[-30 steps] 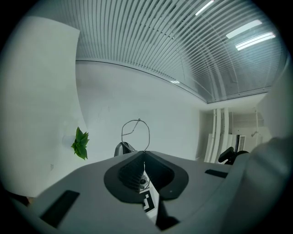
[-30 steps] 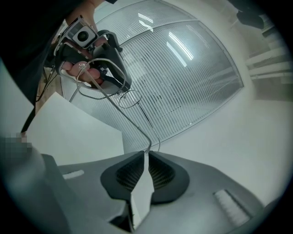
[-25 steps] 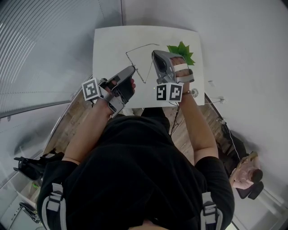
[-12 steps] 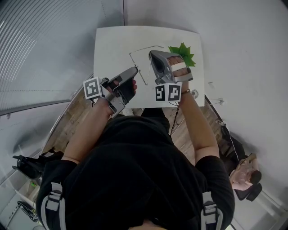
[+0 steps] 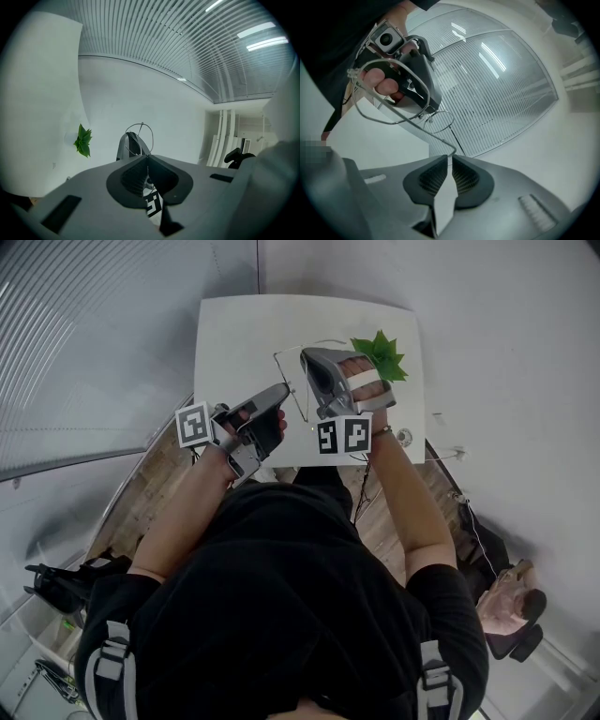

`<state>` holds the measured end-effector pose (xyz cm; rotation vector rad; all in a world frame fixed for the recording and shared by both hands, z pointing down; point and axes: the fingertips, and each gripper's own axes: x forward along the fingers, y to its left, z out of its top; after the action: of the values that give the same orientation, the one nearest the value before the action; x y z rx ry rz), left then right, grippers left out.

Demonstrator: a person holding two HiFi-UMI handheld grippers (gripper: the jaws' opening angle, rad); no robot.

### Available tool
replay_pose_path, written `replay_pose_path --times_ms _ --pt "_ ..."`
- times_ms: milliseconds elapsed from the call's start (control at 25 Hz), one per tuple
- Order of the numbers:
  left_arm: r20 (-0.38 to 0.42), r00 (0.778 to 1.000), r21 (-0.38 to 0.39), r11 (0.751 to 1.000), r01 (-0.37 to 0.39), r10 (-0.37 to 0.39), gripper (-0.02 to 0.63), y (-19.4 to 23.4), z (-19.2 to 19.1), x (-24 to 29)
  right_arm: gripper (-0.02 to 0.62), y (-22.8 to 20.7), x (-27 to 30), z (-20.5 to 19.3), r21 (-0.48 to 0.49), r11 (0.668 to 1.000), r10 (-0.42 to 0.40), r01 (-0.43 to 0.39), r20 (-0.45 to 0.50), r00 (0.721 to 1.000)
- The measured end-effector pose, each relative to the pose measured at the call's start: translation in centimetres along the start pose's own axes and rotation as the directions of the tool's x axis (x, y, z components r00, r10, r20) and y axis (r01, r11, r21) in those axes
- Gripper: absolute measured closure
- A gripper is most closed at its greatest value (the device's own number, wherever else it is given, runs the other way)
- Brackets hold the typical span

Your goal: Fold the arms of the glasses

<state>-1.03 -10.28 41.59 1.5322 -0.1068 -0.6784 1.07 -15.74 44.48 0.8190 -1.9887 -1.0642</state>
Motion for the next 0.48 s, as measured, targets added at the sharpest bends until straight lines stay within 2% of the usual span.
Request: replay_pose_path --times_ms 480 --pt "-0.019 1.0 -0.007 1.0 0.008 -0.008 0.594 0.1 -0.2 0.1 0.554 0.8 0.7 1.4 -0.031 0.999 0.031 -0.029 0.036 0.999"
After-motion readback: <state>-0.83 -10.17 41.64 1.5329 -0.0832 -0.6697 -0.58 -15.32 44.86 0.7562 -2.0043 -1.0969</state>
